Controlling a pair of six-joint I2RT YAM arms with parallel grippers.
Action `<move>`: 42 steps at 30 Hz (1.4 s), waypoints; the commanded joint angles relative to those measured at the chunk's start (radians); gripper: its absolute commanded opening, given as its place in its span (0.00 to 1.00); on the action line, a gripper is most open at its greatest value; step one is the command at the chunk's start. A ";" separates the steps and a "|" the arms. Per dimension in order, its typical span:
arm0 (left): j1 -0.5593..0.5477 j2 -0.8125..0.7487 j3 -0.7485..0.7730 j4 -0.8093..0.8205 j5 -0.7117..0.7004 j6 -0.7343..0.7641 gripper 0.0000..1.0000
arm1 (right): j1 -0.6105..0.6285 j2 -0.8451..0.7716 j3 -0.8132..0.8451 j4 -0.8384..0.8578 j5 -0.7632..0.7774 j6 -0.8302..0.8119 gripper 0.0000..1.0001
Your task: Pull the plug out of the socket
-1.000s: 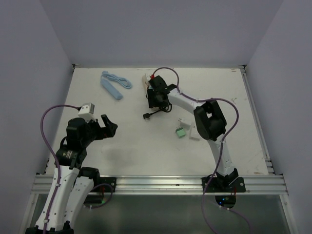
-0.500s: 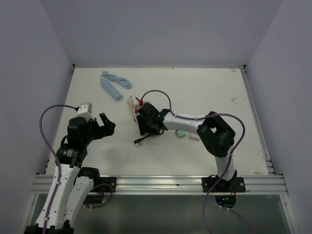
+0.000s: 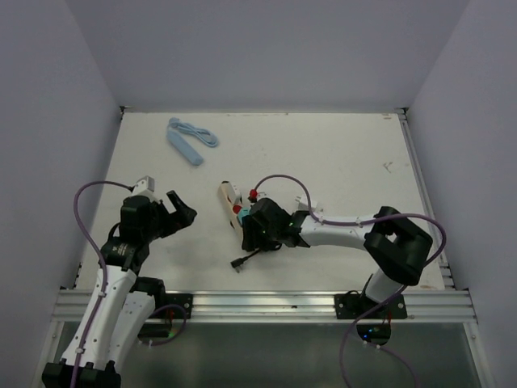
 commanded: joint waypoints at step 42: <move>-0.244 0.597 -0.254 0.868 0.101 -0.429 0.70 | 0.086 -0.047 -0.159 0.293 -0.114 0.076 0.00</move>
